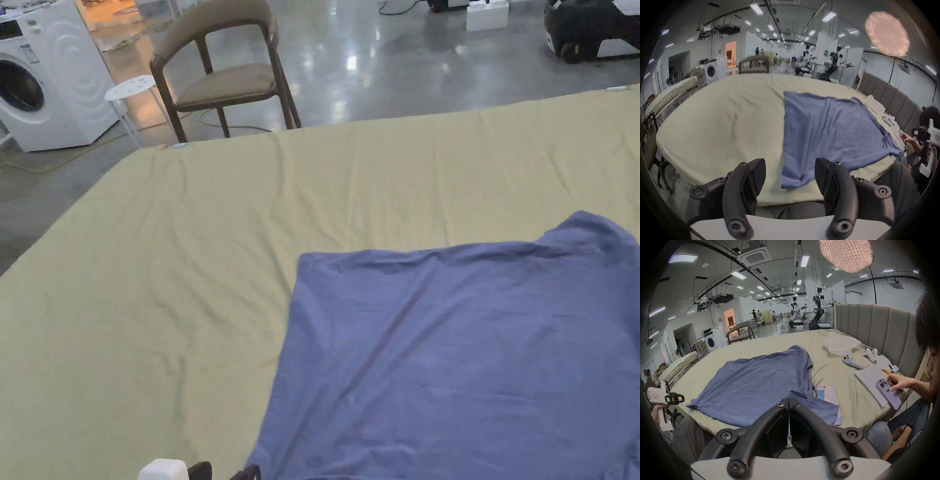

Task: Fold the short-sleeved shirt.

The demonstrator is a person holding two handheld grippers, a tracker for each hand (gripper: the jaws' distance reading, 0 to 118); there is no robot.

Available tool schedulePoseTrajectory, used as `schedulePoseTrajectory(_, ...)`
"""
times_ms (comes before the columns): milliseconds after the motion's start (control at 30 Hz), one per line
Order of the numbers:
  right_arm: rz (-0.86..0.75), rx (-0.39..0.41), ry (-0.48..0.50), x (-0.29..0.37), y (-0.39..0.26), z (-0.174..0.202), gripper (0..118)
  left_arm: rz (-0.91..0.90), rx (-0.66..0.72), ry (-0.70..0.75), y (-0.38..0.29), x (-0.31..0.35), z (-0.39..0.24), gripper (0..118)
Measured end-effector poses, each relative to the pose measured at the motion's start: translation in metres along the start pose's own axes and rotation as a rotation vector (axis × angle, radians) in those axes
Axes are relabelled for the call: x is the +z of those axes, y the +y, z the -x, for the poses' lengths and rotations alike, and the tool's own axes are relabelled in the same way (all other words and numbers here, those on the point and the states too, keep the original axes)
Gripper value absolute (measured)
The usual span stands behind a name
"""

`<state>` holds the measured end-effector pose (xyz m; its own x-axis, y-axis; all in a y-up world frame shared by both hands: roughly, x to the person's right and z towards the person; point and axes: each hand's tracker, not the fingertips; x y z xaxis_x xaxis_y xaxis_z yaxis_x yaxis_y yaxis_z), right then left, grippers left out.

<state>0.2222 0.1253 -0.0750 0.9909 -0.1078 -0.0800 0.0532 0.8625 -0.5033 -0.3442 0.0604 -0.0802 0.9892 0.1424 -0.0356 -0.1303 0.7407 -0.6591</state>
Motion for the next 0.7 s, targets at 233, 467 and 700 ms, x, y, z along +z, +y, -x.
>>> schedulePoseTrajectory(233,0.012,-0.022,-0.051,0.009,-0.005,-0.012,0,0.143,-0.001,-0.075,-0.004,-0.049,0.005,64)
schedulePoseTrajectory(467,0.053,-0.063,-0.103,0.006,-0.011,-0.028,0,0.188,-0.125,-0.024,0.005,-0.051,-0.013,8)
schedulePoseTrajectory(700,0.334,-0.022,-0.202,-0.053,-0.041,-0.065,80,0.22,-0.131,-0.007,0.005,-0.061,-0.018,7)
